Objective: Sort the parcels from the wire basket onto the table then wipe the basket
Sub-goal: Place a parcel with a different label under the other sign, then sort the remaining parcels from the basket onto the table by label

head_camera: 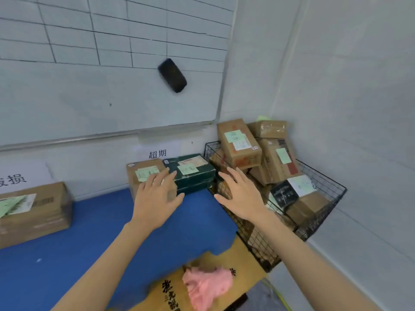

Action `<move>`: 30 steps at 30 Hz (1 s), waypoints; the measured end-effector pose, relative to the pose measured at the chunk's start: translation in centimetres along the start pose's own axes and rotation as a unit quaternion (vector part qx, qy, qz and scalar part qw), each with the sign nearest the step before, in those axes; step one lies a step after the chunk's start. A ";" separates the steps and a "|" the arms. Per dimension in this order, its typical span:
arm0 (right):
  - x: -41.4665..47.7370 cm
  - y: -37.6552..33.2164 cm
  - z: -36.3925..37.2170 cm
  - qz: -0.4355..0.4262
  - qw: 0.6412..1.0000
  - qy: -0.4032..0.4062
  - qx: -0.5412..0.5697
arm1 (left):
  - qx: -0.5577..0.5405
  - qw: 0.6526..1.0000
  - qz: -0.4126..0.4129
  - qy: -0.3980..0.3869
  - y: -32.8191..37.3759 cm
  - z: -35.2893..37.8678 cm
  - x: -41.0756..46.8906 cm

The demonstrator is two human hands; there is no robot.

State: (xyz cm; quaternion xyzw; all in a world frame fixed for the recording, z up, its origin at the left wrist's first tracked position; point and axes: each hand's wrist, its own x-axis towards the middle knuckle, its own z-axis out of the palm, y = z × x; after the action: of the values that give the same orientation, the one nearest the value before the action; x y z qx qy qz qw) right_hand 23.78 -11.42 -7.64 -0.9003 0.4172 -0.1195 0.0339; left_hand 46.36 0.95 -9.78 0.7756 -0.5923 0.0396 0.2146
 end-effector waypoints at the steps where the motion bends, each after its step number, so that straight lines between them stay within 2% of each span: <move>1: -1.2 1.7 -0.8 0.004 1.000 0.003 -0.006 | 0.000 1.000 0.008 -0.007 2.2 0.4 0.0; 9: -9.2 13.5 -6.2 0.062 0.997 0.041 -0.003 | -0.009 0.998 0.069 -0.006 16.9 3.3 0.8; 17: -11.9 22.1 -8.5 0.128 0.990 0.060 0.021 | 0.003 0.991 0.130 0.016 26.2 5.6 5.0; 23: -9.5 27.7 -9.6 0.126 0.990 0.061 0.019 | -0.007 0.990 0.137 0.034 29.8 7.5 9.9; 30: -1.4 33.2 -10.7 0.074 0.996 0.050 0.016 | -0.019 0.994 0.096 0.058 31.9 9.5 18.6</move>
State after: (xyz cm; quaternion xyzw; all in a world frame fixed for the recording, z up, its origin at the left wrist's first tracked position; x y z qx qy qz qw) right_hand -4.37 -31.57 -2.86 -0.8592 0.4820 -0.1680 0.0358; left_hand 20.19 -26.00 -3.34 0.7075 -0.6510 0.0934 0.2587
